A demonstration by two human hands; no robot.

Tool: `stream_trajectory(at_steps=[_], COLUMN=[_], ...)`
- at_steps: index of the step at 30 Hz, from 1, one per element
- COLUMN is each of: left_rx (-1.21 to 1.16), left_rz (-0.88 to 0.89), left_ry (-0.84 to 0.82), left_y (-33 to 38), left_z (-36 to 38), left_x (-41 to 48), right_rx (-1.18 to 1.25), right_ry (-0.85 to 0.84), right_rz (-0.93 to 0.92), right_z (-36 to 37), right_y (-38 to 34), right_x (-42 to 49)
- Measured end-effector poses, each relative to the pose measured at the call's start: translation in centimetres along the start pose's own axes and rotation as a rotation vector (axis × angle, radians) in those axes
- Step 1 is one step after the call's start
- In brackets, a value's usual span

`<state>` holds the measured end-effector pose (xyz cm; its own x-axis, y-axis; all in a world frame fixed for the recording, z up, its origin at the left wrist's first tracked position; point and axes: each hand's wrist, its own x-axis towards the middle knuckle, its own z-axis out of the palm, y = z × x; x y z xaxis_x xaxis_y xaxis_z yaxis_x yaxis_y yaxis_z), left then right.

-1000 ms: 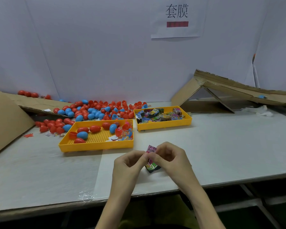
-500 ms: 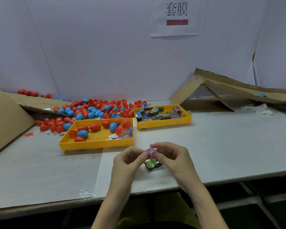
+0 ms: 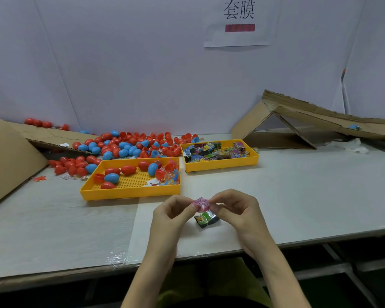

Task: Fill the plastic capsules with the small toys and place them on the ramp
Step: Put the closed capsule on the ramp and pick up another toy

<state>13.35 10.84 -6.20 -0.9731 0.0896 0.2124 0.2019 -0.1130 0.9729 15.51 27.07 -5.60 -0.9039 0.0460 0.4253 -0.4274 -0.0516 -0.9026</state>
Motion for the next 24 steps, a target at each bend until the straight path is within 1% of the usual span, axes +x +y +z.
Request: stream_trajectory(at_steps=[5, 9, 13, 16, 18, 19, 21, 24], left_rx=[0.130, 0.092, 0.049, -0.045, -0.043, 0.014, 0.207, 0.664], left_rz=[0.066, 0.054, 0.055, 0.038, 0.050, 0.072, 0.137, 0.267], left_ry=[-0.005, -0.008, -0.027, 0.048, 0.127, 0.148, 0.156, 0.162], left_y=[-0.1, -0.1, 0.0, 0.1, 0.7, 1.2, 2.4, 4.5], left_z=[0.3, 0.3, 0.1, -0.1, -0.8, -1.3, -2.5, -4.5], left_x=[-0.3, -0.3, -0.5, -0.7, -0.4, 0.2, 2.4, 7.9], right_rx=[0.067, 0.045, 0.071, 0.068, 0.069, 0.077, 0.098, 0.104], right_ry=[-0.074, -0.109, -0.089, -0.071, -0.051, -0.041, -0.032, -0.003], right_rz=[0.029, 0.040, 0.037, 0.041, 0.048, 0.048, 0.044, 0.037], right_z=[0.0, 0.0, 0.0, 0.1, 0.1, 0.1, 0.0, -0.1], right_y=[-0.2, -0.3, -0.4, -0.4, -0.4, -0.3, -0.2, 0.0], right_x=[0.0, 0.0, 0.0, 0.0, 0.1, 0.1, 0.1, 0.2])
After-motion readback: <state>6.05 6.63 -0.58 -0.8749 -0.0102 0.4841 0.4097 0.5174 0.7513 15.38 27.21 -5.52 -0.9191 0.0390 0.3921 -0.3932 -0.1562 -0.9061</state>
